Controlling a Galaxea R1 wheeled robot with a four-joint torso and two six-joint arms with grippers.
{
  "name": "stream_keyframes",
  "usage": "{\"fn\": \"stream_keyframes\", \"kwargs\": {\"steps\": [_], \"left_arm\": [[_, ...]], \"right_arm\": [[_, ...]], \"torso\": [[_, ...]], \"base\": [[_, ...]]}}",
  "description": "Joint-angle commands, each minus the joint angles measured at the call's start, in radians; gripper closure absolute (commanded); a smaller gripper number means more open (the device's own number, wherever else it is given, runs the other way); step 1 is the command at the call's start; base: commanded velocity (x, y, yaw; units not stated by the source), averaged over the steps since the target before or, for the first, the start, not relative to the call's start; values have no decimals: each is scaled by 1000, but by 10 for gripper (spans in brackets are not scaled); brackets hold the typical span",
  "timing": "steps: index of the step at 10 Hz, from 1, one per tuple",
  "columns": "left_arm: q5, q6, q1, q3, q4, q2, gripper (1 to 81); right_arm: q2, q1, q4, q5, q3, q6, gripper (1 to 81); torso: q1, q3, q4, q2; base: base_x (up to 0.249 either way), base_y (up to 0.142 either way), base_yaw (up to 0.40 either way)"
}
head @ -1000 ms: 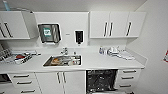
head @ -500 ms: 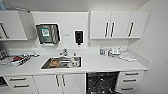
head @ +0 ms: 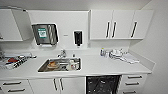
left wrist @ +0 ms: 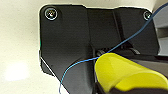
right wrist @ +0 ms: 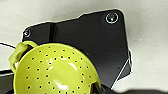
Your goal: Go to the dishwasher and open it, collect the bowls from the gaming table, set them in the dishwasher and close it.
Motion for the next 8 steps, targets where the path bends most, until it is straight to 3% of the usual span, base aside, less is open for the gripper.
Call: {"fn": "stream_keyframes", "kwargs": {"steps": [1,4,8], "left_arm": [[68,8,-40,4,6,4,811],[68,8,-39,4,4,3,811],[68,8,-39,4,1,3,811]], "right_arm": [[-13,48,-6,-48,2,-3,811],[-13,50,-6,-48,2,-3,811],[-14,44,-6,-48,2,-3,811]], "torso": [[0,0,0,0],[0,0,0,0],[2,0,0,1]], "base": [[148,-63,0],[116,-64,0],[0,0,0]]}}
